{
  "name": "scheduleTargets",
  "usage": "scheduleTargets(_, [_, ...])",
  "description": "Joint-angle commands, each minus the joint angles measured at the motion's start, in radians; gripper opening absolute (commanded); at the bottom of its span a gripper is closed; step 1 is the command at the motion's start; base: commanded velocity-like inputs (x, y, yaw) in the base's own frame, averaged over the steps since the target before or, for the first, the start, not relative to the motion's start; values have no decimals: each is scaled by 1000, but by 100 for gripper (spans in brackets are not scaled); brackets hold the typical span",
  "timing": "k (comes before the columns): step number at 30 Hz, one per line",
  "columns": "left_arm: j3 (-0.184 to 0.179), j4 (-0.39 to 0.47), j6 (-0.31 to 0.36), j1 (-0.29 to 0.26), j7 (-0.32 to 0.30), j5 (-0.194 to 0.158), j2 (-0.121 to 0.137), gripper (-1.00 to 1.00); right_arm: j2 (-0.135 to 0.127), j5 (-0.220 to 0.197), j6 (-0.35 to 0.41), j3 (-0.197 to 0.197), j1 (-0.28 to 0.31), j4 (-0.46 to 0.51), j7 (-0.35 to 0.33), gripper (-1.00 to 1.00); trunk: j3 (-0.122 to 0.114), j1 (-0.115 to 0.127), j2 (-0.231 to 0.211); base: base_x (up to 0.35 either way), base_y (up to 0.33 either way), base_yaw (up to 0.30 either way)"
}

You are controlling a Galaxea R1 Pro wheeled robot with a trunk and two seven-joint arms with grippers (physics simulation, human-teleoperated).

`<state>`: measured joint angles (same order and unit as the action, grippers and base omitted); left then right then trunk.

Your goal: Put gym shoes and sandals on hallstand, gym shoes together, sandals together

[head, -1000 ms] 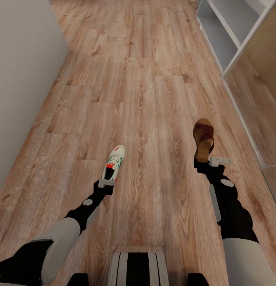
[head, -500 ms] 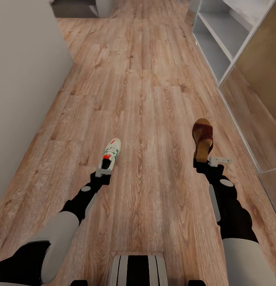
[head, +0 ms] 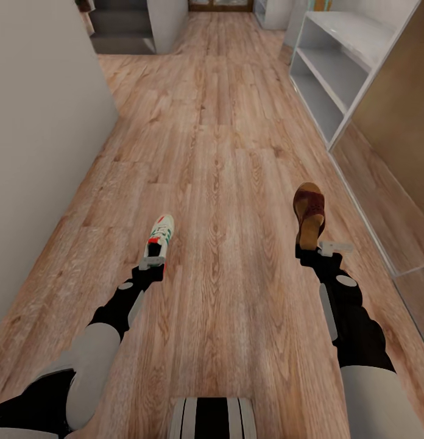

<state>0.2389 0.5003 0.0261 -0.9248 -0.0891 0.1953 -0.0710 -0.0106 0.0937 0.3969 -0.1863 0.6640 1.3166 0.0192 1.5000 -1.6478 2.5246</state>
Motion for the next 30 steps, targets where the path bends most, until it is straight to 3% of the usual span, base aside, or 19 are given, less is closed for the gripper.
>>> scheduleTargets(1, [10,1,4,0,-9,10,-1,-100,0,6,7,1,0,1,1,-100,-5,1,0,0,0,0])
scheduleTargets(30, [10,-4,6,1,-9,9,-4,-100,0,1,7,-1,0,1,1,-100,-165,14,-7,0,0,0])
